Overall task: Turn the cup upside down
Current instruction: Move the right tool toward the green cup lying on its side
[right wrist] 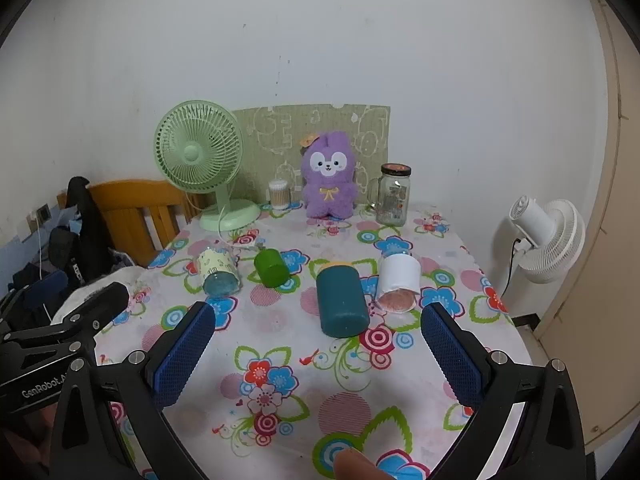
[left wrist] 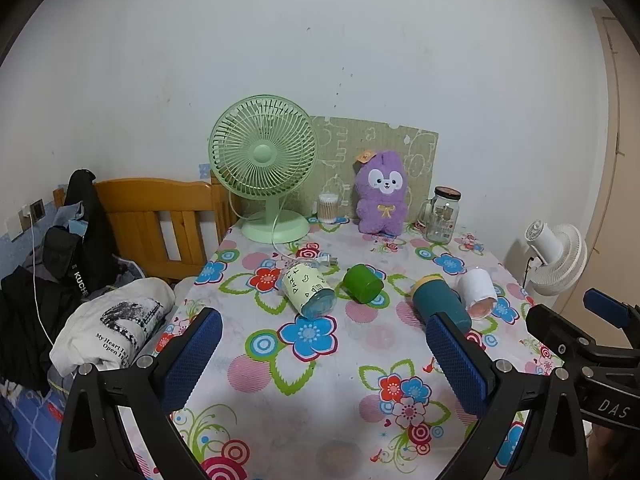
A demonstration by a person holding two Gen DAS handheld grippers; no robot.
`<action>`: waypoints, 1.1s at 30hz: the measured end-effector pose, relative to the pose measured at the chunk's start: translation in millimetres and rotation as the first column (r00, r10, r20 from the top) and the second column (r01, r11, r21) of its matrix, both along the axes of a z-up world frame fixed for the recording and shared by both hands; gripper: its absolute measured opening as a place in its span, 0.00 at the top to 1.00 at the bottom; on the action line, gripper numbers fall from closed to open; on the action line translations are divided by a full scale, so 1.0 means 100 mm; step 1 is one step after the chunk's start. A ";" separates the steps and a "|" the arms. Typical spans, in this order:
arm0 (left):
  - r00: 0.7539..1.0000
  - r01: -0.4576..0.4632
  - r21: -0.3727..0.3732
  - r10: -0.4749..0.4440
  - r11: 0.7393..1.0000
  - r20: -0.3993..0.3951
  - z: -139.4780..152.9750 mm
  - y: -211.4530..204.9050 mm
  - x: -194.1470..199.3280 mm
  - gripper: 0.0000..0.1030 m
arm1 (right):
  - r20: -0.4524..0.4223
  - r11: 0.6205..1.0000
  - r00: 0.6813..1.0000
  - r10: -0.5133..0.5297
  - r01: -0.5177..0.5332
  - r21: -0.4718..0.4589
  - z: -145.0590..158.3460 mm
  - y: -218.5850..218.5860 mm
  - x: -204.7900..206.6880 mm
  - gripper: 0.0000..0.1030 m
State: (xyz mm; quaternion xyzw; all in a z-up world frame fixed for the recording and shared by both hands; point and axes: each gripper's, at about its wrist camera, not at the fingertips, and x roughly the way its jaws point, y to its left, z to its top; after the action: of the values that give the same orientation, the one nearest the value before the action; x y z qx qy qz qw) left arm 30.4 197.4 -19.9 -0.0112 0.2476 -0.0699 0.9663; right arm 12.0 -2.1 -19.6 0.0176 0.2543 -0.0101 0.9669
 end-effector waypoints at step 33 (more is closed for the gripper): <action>0.946 0.312 0.438 -0.234 0.843 -0.223 -0.60 -0.37 1.57 0.00 | -0.352 0.918 0.897 0.268 -0.348 -0.188 -0.42 0.31 2.11 0.00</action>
State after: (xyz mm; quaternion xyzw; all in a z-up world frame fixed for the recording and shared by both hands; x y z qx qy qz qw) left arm 187.2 160.4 -79.9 0.2521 0.3333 -0.1442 0.8970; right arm 223.4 28.8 -61.3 -0.1451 0.4036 0.1098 0.8967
